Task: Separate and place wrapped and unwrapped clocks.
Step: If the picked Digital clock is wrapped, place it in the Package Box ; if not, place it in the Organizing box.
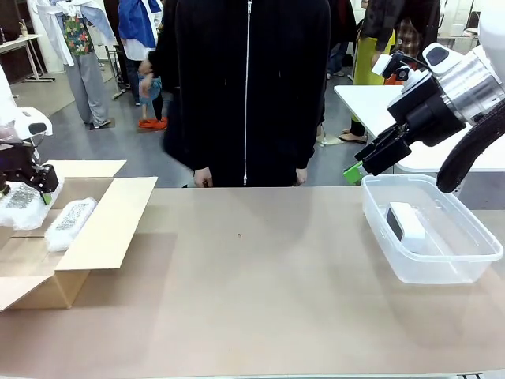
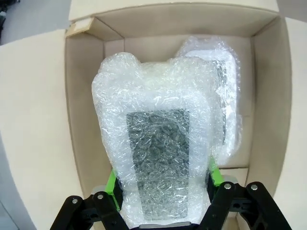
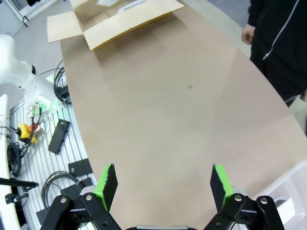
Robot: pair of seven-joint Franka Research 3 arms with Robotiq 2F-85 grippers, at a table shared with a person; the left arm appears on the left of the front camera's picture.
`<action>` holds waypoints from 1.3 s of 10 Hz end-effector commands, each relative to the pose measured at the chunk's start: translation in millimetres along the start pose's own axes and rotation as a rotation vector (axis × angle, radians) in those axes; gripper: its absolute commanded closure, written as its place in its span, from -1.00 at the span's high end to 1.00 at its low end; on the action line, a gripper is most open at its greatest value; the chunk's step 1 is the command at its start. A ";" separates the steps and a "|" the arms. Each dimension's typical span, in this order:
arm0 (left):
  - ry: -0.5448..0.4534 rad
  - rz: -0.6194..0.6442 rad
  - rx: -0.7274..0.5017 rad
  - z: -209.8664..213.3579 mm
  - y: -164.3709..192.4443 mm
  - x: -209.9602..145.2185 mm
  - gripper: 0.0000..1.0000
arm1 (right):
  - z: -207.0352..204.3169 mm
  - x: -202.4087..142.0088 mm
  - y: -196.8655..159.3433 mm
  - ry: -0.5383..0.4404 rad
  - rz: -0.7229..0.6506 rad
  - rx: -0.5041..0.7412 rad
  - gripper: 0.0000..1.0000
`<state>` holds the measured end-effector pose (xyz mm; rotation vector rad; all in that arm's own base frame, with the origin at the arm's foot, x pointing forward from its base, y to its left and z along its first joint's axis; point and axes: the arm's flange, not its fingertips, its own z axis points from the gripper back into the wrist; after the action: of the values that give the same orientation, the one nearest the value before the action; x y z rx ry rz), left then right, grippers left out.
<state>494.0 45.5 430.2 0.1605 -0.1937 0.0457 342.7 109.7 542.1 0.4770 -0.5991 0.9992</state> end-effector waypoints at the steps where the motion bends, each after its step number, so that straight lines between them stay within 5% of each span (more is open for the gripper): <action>1: -0.002 -0.024 0.032 -10.9 3.8 17.0 0.59 | -0.2 -1.1 -0.6 0.016 0.000 0.001 1.00; 8: 0.063 -0.053 0.064 -48.5 3.8 48.3 0.59 | -0.2 -1.1 -0.6 0.016 0.000 0.001 1.00; 9: 0.067 -0.058 0.061 -48.3 3.9 47.6 1.00 | -0.2 -1.1 -0.6 0.016 0.000 0.001 1.00; 13: 0.102 -0.086 0.063 -47.6 5.8 42.7 1.00 | -0.2 -1.1 -0.6 0.016 0.000 0.001 1.00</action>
<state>545.1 57.9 385.7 0.2143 -0.1037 0.0001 342.6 109.7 542.1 0.4770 -0.5991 0.9992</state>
